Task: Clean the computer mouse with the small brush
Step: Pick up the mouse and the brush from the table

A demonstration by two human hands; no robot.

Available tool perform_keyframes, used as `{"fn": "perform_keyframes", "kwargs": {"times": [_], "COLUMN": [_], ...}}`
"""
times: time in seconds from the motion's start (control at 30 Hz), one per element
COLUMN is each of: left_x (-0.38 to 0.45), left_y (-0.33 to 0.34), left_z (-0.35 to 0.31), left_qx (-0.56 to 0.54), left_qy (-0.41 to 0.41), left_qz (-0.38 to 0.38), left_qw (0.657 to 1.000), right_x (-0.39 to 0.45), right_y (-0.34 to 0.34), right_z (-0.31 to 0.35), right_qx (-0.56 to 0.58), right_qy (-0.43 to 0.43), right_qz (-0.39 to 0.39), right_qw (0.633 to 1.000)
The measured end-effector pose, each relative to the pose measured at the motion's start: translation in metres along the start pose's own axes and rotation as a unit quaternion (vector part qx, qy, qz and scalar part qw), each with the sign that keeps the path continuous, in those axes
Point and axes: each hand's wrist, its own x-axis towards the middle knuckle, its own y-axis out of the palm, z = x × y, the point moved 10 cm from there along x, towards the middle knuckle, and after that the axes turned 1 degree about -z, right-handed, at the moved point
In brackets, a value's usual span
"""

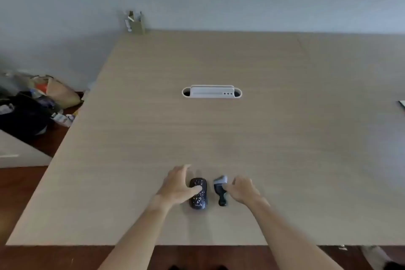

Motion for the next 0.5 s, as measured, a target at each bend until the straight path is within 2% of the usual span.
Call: {"fn": "perform_keyframes", "kwargs": {"times": [0.1, 0.27, 0.5], "left_x": [-0.004, -0.008, -0.016], "left_y": [0.026, 0.041, 0.055], "left_z": [0.012, 0.014, 0.021], "left_qx": [0.031, 0.039, 0.009], "left_qy": [0.027, 0.041, -0.042], "left_qz": [0.029, -0.012, -0.014], "left_qw": [0.999, 0.998, 0.999], "right_x": [0.003, 0.001, -0.016], "right_y": [0.023, 0.038, 0.03], "right_z": [-0.008, -0.007, -0.006], "right_qx": [0.007, 0.033, 0.129], "right_qy": [0.011, -0.019, -0.099], "right_qz": [-0.013, -0.032, -0.08], "right_qw": [1.0, 0.999, 0.983]}}
